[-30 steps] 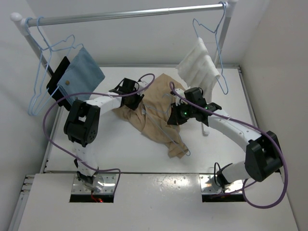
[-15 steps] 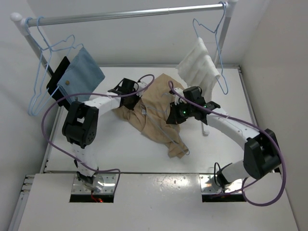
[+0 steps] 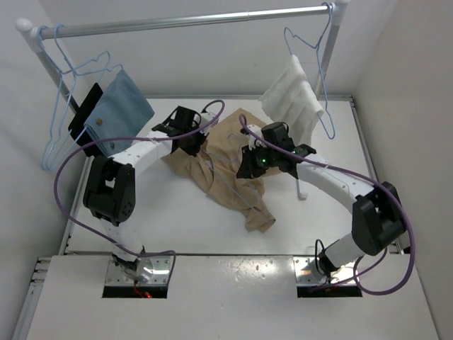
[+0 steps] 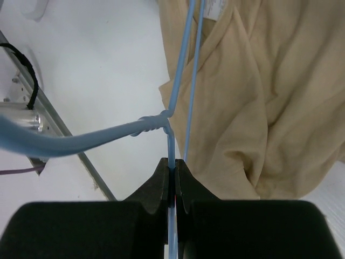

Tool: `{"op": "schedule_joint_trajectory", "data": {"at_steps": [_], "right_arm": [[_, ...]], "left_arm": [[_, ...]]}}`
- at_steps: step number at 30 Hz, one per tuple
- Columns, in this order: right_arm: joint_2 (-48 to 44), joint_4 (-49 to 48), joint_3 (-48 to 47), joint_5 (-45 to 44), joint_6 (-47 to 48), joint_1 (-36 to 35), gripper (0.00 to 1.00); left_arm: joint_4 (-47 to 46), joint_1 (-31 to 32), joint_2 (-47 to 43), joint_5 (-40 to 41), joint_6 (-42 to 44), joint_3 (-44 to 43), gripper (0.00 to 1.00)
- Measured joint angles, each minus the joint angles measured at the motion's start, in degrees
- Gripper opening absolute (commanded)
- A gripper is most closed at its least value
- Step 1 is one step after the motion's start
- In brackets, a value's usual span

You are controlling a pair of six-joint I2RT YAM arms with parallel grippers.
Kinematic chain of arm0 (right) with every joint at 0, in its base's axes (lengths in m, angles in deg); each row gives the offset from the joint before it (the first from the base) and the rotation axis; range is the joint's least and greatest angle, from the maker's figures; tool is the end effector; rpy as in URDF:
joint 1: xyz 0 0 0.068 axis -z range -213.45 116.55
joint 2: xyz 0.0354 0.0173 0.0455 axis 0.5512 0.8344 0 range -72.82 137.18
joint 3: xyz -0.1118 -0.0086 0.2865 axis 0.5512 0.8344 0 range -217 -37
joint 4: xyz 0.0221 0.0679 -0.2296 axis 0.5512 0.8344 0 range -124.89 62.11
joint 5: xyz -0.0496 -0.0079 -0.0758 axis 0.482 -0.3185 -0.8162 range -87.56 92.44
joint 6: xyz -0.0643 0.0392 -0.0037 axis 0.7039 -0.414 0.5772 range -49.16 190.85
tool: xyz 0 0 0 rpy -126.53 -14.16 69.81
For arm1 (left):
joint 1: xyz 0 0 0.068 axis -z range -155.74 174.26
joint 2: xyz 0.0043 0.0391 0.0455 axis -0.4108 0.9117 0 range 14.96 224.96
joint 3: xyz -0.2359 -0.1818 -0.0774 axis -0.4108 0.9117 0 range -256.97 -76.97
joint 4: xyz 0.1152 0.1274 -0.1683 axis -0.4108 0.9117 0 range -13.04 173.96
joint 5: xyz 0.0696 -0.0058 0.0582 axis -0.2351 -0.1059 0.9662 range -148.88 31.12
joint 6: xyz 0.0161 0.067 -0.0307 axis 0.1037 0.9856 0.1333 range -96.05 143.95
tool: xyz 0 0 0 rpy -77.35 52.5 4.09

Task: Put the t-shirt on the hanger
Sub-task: Place tshirt on hanger

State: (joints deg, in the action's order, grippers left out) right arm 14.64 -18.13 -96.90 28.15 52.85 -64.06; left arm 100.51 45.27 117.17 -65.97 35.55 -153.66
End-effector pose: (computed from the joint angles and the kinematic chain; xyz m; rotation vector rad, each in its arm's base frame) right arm 0.2662 0.1896 0.2716 -0.4998 2.3927 0.9278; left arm 0.3704 -0.1507 0.2612 0.7363 2.3169 -0.2247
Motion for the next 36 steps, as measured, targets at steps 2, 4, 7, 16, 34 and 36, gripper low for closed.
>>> {"op": "schedule_joint_trajectory", "data": {"at_steps": [2,4,7,16,34,36], "right_arm": [[0.02,0.09,-0.76,-0.13,-0.02,-0.31,0.0],[0.0,-0.02,-1.51,-0.26,0.0,-0.39,0.0],[-0.37,0.26,-1.75,-0.61,-0.02,-0.42,0.0],[-0.24,-3.69,-1.57,0.42,-0.94,-0.39,0.0],[8.5,1.6,-3.37,10.69,5.9,-0.57,0.0],[8.63,3.13,-3.61,10.97,7.19,-0.57,0.0]], "left_arm": [[0.72,0.02,-0.02,-0.04,0.26,0.0,0.01],[1.09,0.02,-0.13,0.0,0.57,0.0,0.01],[1.46,0.02,-0.81,0.0,1.4,0.02,0.01],[2.51,0.02,-5.6,-0.09,3.26,4.66,0.0],[3.41,0.02,-9.29,0.92,4.96,8.11,0.01],[3.85,0.0,-11.34,0.92,5.35,9.38,0.01]]}}
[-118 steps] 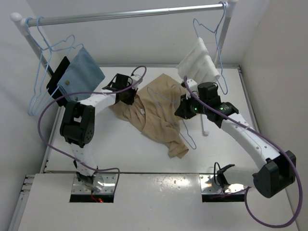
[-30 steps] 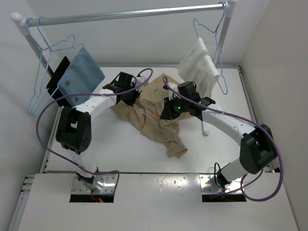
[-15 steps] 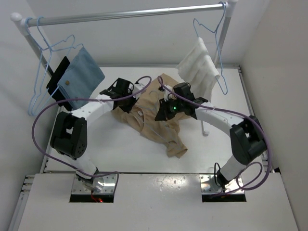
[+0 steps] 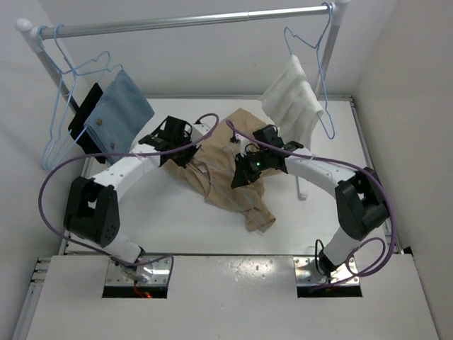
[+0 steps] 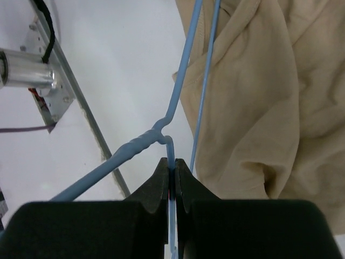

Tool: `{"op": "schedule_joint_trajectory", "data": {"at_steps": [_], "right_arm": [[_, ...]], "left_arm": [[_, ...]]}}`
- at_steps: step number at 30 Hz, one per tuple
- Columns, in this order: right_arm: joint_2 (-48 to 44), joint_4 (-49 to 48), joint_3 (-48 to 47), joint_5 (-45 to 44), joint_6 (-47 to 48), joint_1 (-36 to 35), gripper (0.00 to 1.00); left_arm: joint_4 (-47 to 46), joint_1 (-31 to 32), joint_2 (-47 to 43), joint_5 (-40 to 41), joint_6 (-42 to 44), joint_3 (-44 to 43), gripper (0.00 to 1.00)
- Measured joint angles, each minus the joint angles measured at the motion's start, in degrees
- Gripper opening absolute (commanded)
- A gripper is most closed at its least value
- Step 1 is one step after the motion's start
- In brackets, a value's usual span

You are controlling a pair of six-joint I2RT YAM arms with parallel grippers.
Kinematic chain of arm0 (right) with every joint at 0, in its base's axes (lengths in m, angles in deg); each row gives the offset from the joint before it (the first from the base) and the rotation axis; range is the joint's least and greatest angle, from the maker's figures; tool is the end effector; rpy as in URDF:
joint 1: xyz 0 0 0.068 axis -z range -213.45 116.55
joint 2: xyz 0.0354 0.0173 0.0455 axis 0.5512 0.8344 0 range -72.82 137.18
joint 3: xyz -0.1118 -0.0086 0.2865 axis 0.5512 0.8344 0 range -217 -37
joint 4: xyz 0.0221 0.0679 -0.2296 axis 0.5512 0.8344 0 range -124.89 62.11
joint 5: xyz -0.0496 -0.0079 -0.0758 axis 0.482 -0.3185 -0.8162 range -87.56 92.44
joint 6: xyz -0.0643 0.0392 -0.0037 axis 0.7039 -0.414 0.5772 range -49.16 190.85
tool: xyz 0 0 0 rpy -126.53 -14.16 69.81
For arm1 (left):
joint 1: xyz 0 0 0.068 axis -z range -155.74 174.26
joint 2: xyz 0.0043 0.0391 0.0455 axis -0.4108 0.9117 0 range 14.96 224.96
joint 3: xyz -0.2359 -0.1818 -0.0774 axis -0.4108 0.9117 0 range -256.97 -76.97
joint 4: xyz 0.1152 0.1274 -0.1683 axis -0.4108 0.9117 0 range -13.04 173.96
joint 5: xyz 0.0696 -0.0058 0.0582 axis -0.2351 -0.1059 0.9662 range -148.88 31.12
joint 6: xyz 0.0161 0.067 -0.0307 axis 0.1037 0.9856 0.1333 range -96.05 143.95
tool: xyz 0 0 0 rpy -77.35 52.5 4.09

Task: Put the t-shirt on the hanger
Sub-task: Place tshirt on hanger

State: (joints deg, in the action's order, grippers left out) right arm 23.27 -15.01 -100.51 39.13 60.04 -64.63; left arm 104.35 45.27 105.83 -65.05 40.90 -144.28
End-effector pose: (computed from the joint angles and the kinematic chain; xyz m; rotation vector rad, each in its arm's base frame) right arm 0.2779 0.2126 0.2433 -0.7315 2.4510 1.0963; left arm 0.3139 -0.1279 0.2728 0.8444 2.3105 -0.1636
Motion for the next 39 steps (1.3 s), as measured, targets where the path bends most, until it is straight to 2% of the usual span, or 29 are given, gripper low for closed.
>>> {"op": "schedule_joint_trajectory", "data": {"at_steps": [7,11,15,29,33,39], "right_arm": [[-1.68,4.61,0.83,0.42,1.57,-0.13,0.0],[-5.46,4.0,2.56,0.61,0.15,-1.44,0.0],[-9.25,-0.48,6.03,0.55,-3.82,-3.89,0.0],[-9.6,-24.96,8.61,-7.56,-21.33,-7.41,0.0],[-10.05,-23.5,8.57,-6.78,-19.93,-7.72,0.0],[-14.08,-15.45,9.2,-5.97,-13.6,-7.72,0.0]], "left_arm": [[1.2,0.44,-6.21,-0.72,1.18,3.72,0.01],[1.31,2.29,-9.55,-1.7,2.54,5.27,0.01],[2.19,3.54,-14.27,-3.26,3.3,8.04,0.01],[3.26,4.46,-25.38,-8.85,-4.09,6.78,0.01],[2.78,4.46,-26.97,-8.61,-5.05,5.77,0.01],[2.75,4.5,-27.89,-7.02,-5.11,5.66,0.01]]}}
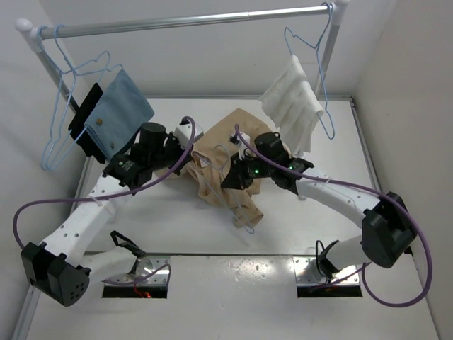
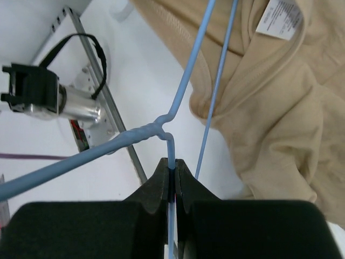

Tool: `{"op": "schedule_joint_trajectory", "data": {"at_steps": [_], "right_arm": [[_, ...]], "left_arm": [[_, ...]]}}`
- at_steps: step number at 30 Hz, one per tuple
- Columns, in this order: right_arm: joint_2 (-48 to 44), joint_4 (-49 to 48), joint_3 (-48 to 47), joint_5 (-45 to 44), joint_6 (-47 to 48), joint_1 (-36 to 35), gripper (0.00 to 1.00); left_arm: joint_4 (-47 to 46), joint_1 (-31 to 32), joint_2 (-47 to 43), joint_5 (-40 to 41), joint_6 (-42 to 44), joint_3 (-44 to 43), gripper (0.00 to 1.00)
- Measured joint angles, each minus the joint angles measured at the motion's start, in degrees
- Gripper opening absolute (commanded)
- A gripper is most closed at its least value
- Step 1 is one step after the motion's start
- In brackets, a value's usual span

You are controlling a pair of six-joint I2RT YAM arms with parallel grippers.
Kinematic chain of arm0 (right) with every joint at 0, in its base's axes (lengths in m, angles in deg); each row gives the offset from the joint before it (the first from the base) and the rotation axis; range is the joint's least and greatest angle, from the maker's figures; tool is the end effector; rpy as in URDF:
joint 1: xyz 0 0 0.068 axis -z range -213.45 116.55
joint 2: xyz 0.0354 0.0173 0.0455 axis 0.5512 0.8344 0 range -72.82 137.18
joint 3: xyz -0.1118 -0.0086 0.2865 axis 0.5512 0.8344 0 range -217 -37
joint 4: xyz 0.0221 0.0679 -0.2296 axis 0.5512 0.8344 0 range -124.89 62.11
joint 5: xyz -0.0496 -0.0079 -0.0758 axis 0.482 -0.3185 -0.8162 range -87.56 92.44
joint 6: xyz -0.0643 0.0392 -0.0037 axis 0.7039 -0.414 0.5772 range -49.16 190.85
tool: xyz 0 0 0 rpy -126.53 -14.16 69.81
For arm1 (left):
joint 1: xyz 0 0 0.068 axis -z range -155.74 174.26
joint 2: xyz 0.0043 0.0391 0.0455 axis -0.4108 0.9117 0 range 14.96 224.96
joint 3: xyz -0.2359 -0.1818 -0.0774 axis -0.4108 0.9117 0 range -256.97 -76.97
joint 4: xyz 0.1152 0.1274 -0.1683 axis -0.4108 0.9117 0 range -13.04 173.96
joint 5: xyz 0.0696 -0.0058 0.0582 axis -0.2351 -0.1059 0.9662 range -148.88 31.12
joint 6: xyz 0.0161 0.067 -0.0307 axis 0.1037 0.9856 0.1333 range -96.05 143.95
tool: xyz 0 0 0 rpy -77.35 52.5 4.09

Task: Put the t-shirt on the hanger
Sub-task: Place tshirt on hanger

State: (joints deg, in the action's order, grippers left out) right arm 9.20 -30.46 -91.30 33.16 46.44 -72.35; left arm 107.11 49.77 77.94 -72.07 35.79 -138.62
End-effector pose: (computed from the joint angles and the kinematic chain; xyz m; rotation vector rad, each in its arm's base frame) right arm 0.2225 0.2214 0.2916 -0.6278 2.2067 1.1882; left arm 0.1954 -0.1093 0.3644 0.8104 1.9678 -0.3856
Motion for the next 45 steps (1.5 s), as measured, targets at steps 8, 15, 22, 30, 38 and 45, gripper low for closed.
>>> {"op": "schedule_joint_trajectory", "data": {"at_steps": [8,15,22,30,38,45], "right_arm": [[1.88,-1.68,0.7,3.13,1.99,-0.66,0.0],[4.72,-5.66,0.61,7.28,0.85,-0.63,0.0],[7.76,-11.19,-3.08,8.92,-1.2,-0.2,0.0],[8.41,-14.62,-5.27,8.94,-1.27,-0.13,0.0],[7.85,-18.01,-2.12,8.66,-0.9,-0.13,0.0],[5.38,-26.56,8.83,7.21,-0.63,-0.13,0.0]], "left_arm": [[-0.35,0.37,1.57,0.13,1.01,-0.7,0.03],[-0.39,0.44,2.36,-2.91,1.29,-1.27,0.03],[-0.2,0.44,-2.71,-7.87,3.21,-0.74,0.03],[-0.33,0.44,-6.38,-10.99,7.21,0.66,0.15],[-0.02,0.44,-7.21,-10.08,10.29,3.5,0.21],[0.35,0.46,-9.05,-8.7,13.35,6.19,0.63]]}}
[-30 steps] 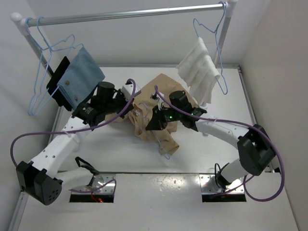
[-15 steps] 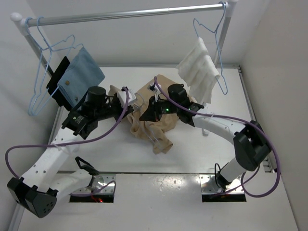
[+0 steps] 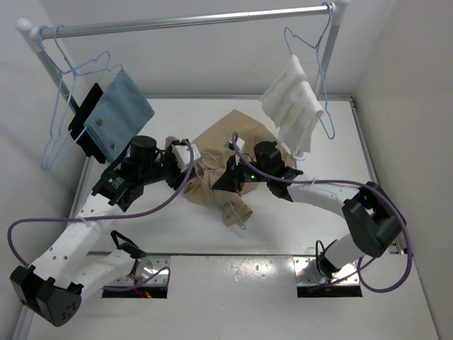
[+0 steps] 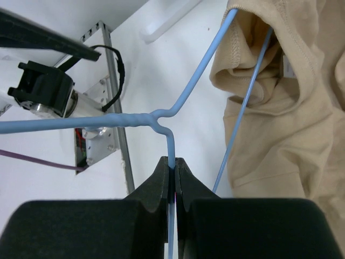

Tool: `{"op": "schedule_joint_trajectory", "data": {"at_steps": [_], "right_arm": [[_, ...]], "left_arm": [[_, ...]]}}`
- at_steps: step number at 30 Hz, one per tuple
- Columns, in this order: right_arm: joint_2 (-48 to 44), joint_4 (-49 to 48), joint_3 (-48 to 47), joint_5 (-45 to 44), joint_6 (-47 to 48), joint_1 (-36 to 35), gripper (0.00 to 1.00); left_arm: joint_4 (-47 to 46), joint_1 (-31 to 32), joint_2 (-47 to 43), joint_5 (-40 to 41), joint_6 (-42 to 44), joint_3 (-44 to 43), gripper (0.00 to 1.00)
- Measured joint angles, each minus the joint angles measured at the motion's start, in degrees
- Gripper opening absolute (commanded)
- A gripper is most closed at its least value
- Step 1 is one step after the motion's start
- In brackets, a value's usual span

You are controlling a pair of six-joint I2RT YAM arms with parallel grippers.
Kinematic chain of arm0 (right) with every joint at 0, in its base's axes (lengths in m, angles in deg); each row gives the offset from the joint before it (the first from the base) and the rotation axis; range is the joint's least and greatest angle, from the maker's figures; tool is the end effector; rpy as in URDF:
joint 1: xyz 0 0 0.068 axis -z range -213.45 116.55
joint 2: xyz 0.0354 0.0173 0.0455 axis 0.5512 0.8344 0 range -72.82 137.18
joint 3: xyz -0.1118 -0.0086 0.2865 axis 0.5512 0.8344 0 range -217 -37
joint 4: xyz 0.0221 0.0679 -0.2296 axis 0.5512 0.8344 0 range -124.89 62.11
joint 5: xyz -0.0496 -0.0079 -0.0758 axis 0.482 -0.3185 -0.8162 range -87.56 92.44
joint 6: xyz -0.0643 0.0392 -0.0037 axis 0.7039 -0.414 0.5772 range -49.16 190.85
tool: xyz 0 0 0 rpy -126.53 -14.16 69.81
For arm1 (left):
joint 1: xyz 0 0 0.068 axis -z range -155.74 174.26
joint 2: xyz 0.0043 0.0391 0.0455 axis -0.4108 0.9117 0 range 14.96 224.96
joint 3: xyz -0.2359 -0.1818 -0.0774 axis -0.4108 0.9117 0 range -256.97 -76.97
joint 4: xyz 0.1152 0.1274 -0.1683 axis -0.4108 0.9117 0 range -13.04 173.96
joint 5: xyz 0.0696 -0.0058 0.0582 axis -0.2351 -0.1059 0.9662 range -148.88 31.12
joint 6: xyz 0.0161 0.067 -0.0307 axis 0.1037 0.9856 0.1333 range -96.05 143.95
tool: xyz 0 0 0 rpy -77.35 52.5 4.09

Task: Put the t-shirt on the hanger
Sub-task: Place tshirt on hanger

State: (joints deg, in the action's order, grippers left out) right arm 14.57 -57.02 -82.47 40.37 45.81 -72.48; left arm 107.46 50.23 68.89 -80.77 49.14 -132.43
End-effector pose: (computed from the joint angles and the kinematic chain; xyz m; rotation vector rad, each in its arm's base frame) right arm 0.2308 0.2375 0.2671 -0.7353 1.9584 1.3506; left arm 0.1519 -0.1004 0.3573 1.0948 1.7464 -0.4045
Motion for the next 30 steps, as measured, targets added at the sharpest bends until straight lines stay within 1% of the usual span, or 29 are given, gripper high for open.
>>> {"op": "schedule_joint_trajectory", "data": {"at_steps": [2,6,8,10,11,12,15,18,19,23,26,30], "right_arm": [[0.0,-2.29,0.94,-0.26,0.0,0.0,0.0],[0.0,-8.26,3.08,-0.63,-0.52,0.0,0.0],[0.0,-10.95,4.5,-0.76,-1.11,0.0,0.0],[0.11,-12.81,5.46,-0.87,-1.79,0.0,0.0],[0.22,-13.42,5.6,-0.87,-1.97,0.0,0.0],[0.33,-13.84,5.62,-0.87,-2.03,0.0,0.0],[0.37,-14.12,5.62,-0.83,-1.88,0.0,0.0],[0.35,-13.84,5.62,-0.79,-1.29,0.0,0.0],[0.22,-13.38,5.62,-0.74,-0.9,0.0,0.0],[-1.64,-10.67,5.62,-0.63,1.55,-0.04,0.0],[-3.52,-8.92,5.62,-0.59,3.32,-0.09,0.0],[-4.35,-7.74,5.62,-0.63,4.66,-0.11,0.0]], "left_arm": [[-0.24,0.0,-0.72,0.94,0.02,0.13,0.66],[-1.2,0.0,-4.04,3.76,-0.61,0.24,0.67],[-2.49,0.0,-6.64,6.69,-1.6,0.24,0.67],[-4.7,0.11,-9.62,11.34,-2.23,0.24,0.67],[-5.77,0.11,-10.78,13.33,-2.43,0.24,0.74],[-6.64,0.13,-11.61,15.3,-2.19,0.33,0.77],[-9.31,0.13,-12.98,19.02,0.13,2.14,0.8],[-9.55,0.15,-9.92,18.95,3.78,3.72,0.84],[-9.77,0.17,-7.82,18.34,5.62,4.24,0.84],[-12.07,0.17,-0.33,15.96,13.09,6.05,0.89],[-13.14,-0.98,3.54,12.46,19.67,6.93,0.89],[-13.92,-4.63,8.41,7.63,24.22,4.61,0.89]]}}
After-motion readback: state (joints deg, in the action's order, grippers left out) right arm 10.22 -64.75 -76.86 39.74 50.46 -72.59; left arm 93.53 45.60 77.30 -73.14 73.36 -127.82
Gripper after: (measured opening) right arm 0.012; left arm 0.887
